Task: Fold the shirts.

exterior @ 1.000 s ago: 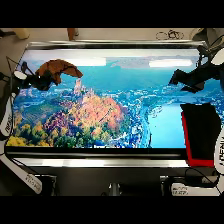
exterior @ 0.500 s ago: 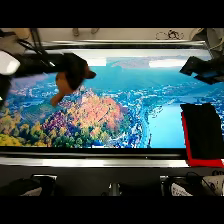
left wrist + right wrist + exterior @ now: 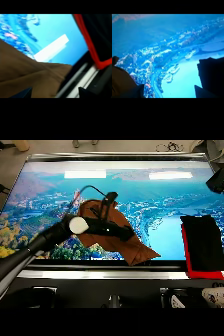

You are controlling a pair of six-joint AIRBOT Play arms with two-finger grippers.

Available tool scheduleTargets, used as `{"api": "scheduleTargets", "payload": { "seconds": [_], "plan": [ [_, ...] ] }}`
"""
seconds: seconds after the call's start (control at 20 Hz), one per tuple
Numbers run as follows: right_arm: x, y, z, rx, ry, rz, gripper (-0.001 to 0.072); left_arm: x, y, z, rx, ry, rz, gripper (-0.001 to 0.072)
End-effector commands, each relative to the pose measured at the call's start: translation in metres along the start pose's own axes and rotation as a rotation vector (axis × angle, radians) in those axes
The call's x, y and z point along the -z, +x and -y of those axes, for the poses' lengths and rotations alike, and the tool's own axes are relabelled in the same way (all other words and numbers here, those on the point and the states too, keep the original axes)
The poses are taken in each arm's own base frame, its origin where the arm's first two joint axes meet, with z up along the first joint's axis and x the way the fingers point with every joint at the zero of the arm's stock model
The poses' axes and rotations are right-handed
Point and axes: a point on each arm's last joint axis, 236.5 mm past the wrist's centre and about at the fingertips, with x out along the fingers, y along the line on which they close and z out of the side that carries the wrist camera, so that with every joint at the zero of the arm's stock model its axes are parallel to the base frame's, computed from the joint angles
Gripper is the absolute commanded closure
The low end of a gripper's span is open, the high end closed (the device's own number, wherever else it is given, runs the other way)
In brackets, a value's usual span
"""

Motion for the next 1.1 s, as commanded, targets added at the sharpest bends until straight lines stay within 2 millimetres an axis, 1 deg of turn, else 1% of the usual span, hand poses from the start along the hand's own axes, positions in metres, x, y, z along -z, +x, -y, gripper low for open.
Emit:
{"api": "scheduleTargets", "payload": {
  "seconds": [0.0,0.05,0.1,0.15,0.2,0.25,0.3,0.4,0.45,0.5,0.6,0.65,0.7,0.85,0.9,0.95,1.0,1.05],
  "plan": [
    [0.064,0.03,-0.007,-0.049,0.002,-0.265,0.0025,-0.025,-0.078,-0.116,-0.315,-0.01,-0.061,-0.0013],
    [0.091,0.047,-0.016,-0.101,0.002,-0.364,0.0028,-0.028,-0.109,-0.164,-0.419,-0.089,-0.061,-0.0004],
    [0.122,0.062,-0.024,-0.153,0.012,-0.469,0.0035,-0.02,-0.133,-0.207,-0.49,-0.175,-0.075,0.006],
    [0.152,0.076,-0.029,-0.197,0.022,-0.562,0.0036,-0.005,-0.146,-0.24,-0.525,-0.264,-0.096,0.006],
    [0.182,0.089,-0.032,-0.227,0.042,-0.649,0.0036,0.015,-0.151,-0.266,-0.528,-0.362,-0.115,0.0059],
    [0.207,0.098,-0.035,-0.251,0.075,-0.715,0.0036,0.032,-0.149,-0.283,-0.508,-0.444,-0.126,0.0058],
    [0.228,0.109,-0.04,-0.281,0.11,-0.758,0.0036,0.05,-0.14,-0.293,-0.469,-0.507,-0.139,0.0059],
    [0.255,0.129,-0.044,-0.314,0.164,-0.781,0.0036,0.078,-0.117,-0.305,-0.421,-0.593,-0.165,0.0059],
    [0.265,0.137,-0.044,-0.322,0.169,-0.783,0.0035,0.088,-0.103,-0.307,-0.403,-0.622,-0.174,0.0058],
    [0.274,0.142,-0.043,-0.33,0.166,-0.79,0.0026,0.092,-0.086,-0.303,-0.363,-0.638,-0.173,0.0059],
    [0.291,0.145,-0.04,-0.327,0.172,-0.817,0.0019,0.089,-0.058,-0.296,-0.301,-0.651,-0.163,0.0059],
    [0.297,0.146,-0.04,-0.331,0.173,-0.828,0.0018,0.086,-0.048,-0.294,-0.287,-0.659,-0.154,0.0059],
    [0.301,0.147,-0.04,-0.332,0.179,-0.835,0.0017,0.084,-0.038,-0.293,-0.276,-0.665,-0.144,0.006],
    [0.308,0.151,-0.046,-0.359,0.211,-0.831,0.0017,0.083,-0.017,-0.288,-0.254,-0.677,-0.142,0.0099],
    [0.309,0.153,-0.049,-0.366,0.221,-0.826,0.0017,0.084,-0.013,-0.287,-0.252,-0.678,-0.146,0.0186],
    [0.313,0.157,-0.053,-0.367,0.211,-0.821,0.0016,0.084,-0.012,-0.287,-0.251,-0.677,-0.149,0.0494],
    [0.318,0.16,-0.058,-0.367,0.19,-0.814,0.0016,0.084,-0.012,-0.286,-0.25,-0.67,-0.15,0.0682],
    [0.326,0.163,-0.066,-0.369,0.16,-0.809,0.0016,0.083,-0.014,-0.284,-0.244,-0.643,-0.155,0.068]
  ]
}}
